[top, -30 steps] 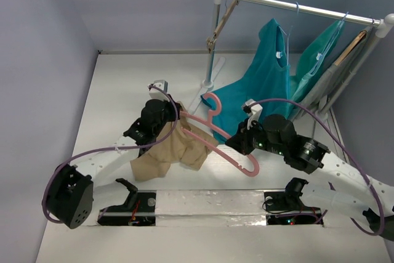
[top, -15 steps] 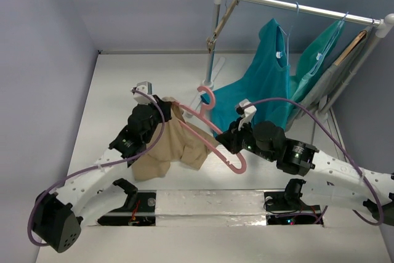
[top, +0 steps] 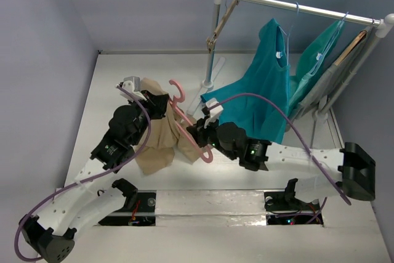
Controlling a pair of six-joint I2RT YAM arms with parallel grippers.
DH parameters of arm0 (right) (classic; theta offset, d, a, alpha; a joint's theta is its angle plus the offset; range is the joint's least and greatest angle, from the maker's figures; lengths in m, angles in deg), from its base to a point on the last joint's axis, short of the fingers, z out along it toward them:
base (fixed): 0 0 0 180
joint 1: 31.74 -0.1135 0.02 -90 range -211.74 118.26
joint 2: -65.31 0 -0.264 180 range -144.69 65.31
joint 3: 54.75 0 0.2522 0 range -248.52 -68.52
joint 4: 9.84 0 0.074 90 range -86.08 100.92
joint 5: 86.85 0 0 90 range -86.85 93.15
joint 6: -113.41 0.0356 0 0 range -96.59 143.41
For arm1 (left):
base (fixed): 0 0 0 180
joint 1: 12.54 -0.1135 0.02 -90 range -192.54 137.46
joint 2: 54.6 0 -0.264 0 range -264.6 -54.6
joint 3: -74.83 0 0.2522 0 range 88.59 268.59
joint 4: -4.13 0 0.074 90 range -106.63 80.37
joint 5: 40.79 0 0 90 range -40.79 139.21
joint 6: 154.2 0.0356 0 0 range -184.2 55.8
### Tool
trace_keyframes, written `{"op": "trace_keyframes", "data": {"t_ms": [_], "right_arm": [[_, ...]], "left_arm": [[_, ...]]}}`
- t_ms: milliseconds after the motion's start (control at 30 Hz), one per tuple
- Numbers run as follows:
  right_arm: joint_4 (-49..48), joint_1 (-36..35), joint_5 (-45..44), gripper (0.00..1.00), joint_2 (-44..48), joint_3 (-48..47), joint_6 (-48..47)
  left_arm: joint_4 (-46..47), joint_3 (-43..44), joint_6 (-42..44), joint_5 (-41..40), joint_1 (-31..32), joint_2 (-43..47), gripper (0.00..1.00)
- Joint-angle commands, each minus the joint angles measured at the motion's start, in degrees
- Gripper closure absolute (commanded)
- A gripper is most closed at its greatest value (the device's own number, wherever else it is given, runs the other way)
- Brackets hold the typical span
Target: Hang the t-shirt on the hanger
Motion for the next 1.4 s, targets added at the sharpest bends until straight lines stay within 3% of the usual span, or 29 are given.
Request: {"op": "trace_keyframes", "data": {"t_ms": [0, 267, 467, 767, 867, 900, 967, 1200, 1367], "right_arm": [[-19.93, -0.22, -0.38, 1.00, -2.48, -2.81, -5.49], [-31.36, 1.00, 8.83, 1.00, -4.51, -4.40, -7.26], [-41.99, 4.16, 8.68, 1.00, -4.95, -2.12, -7.00], [-45.87, 9.97, 11.84, 1.00, -10.22, -6.51, -5.68], [-49.12, 9.97, 11.23, 1.00, -9.35, -3.79, -5.41], [-49.83, 9.97, 10.88, 1.00, -8.47, -1.78, -5.33], [-51.77, 9.97, 9.82, 1.00, -7.59, 0.25, -5.33], [-53.35, 9.97, 8.76, 1.00, -6.18, 4.83, -5.41], [-52.92, 9.45, 8.41, 1.00, -5.74, 6.06, -5.94]], "left_arm": [[-1.40, 5.91, 0.71, 5.21, 0.42, 2.16, 1.00], [-8.18, 13.30, 1.77, 8.38, 0.42, 1.90, 1.00], [-7.92, 13.92, -0.42, 12.07, 0.42, 1.46, 1.00], [-10.29, 15.68, 1.07, 19.64, 0.42, -1.18, 1.00], [-10.47, 14.71, 0.63, 14.37, 0.42, 1.18, 0.78], [-9.77, 14.45, 0.19, 10.88, 0.42, 1.89, 0.64], [-8.98, 13.48, -0.51, 7.96, 0.42, 3.47, 0.55], [-3.02, 12.07, -4.64, -3.20, 0.42, 2.87, 0.43], [1.04, 13.04, -7.98, -5.15, 0.42, -0.99, 0.39]]}}
